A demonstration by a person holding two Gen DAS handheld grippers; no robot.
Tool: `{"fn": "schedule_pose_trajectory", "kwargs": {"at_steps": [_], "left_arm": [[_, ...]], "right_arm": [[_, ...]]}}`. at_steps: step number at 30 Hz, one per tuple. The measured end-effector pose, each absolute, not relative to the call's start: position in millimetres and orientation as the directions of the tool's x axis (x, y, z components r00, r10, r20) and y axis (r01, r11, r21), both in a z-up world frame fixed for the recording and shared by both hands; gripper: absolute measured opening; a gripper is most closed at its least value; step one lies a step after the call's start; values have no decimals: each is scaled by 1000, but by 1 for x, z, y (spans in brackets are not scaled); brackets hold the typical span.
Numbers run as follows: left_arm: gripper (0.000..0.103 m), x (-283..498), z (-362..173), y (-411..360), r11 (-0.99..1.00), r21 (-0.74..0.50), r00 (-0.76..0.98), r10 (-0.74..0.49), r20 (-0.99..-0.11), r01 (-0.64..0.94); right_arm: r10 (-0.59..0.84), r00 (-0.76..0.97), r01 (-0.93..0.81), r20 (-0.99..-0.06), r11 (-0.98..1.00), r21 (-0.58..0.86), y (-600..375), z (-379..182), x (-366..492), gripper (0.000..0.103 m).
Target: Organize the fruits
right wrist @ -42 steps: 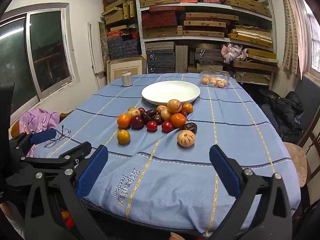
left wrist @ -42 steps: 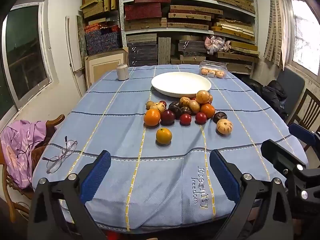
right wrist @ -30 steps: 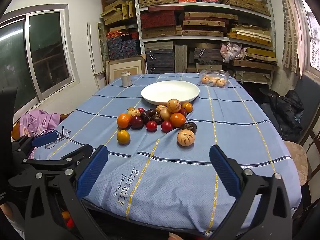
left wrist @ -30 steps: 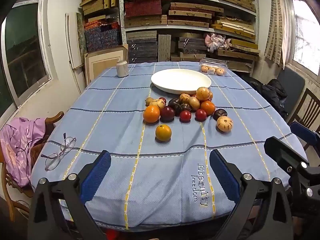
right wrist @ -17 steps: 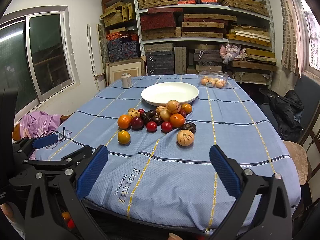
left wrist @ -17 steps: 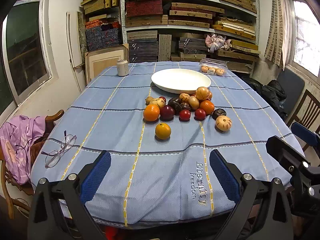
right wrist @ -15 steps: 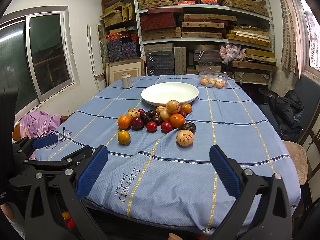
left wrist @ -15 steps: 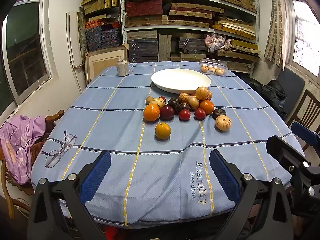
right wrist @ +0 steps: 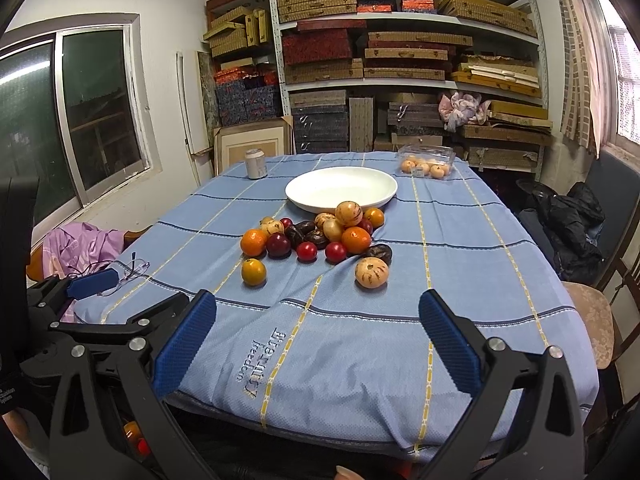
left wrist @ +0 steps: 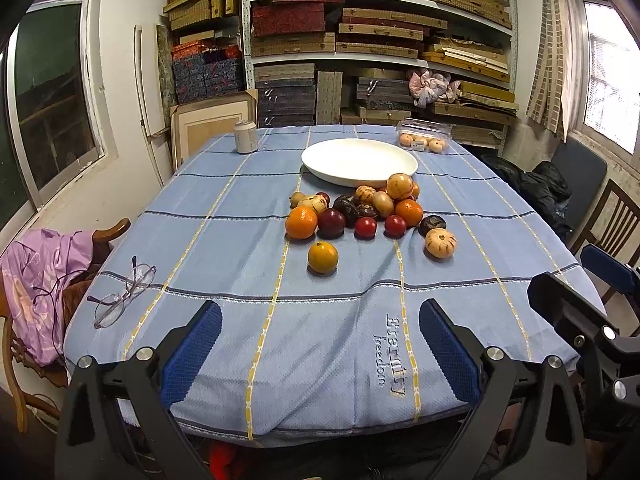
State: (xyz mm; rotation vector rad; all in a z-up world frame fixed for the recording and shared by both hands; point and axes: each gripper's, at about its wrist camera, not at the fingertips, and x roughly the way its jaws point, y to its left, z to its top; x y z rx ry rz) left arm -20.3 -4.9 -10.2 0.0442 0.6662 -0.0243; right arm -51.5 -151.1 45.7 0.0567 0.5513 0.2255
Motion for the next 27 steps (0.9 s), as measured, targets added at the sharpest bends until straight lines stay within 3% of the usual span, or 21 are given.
{"fn": "schedule_pose_trajectory", "kwargs": {"at_steps": [27], "left_arm": [[100, -33, -2, -3, 999, 28, 785, -7, -619, 31]], "right_arm": [[225, 850, -201, -476, 974, 103, -152, 53, -73, 99]]}}
